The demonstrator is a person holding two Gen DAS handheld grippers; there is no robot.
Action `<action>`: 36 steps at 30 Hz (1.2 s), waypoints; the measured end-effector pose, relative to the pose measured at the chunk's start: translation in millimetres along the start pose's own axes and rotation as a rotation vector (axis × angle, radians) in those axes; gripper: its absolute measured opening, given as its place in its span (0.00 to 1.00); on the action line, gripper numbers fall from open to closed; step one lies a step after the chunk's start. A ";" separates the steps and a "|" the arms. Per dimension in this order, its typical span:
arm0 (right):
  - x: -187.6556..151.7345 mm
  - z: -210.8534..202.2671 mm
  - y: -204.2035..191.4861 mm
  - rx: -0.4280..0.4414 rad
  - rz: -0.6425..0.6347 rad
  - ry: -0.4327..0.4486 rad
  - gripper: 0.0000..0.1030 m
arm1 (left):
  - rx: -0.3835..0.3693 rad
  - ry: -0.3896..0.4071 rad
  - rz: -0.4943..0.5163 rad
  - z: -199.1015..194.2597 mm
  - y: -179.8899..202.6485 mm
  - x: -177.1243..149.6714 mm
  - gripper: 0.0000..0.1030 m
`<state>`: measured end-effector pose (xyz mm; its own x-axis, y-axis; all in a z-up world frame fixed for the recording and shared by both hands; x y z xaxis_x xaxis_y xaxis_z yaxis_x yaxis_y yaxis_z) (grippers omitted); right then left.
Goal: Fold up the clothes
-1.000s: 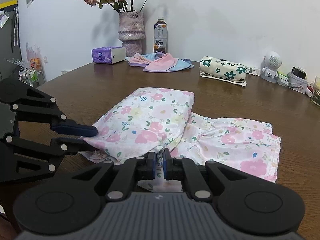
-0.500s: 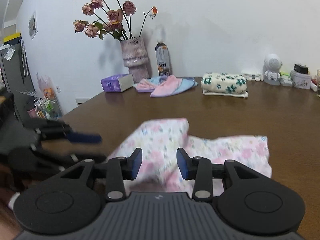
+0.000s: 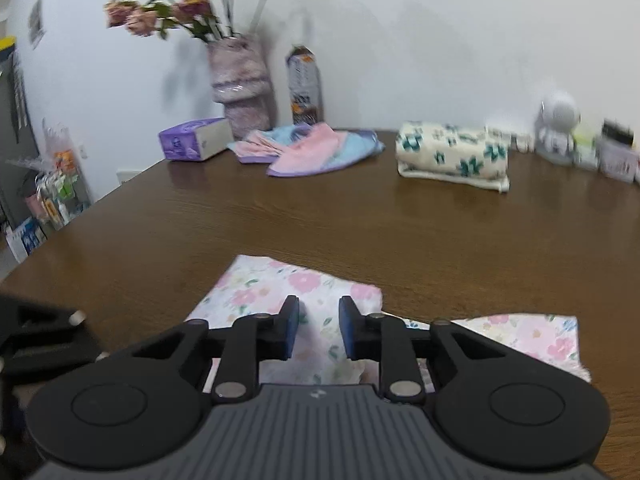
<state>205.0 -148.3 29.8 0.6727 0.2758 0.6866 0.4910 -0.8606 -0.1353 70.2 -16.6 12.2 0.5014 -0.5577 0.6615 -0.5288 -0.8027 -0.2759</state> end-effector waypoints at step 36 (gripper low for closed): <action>-50.4 -23.0 16.7 0.025 0.035 -0.040 0.18 | -0.370 -0.059 -0.925 14.2 -125.4 -53.2 0.40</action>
<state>166.5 -186.4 9.4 0.7110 0.2634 0.6521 0.4804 -0.8590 -0.1769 119.6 110.7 1.6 0.8517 0.2358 0.4680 -0.0881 -0.8159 0.5715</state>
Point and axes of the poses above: each gripper's, at about its wrist camera, not at the fingertips, and z roughly the way its jaws point, y to its right, x to its top, the point moved 1 cm from there along z, roughly the way its jaws point, and after that the axes turned 10 degrees about -y, right-handed, at the moved point
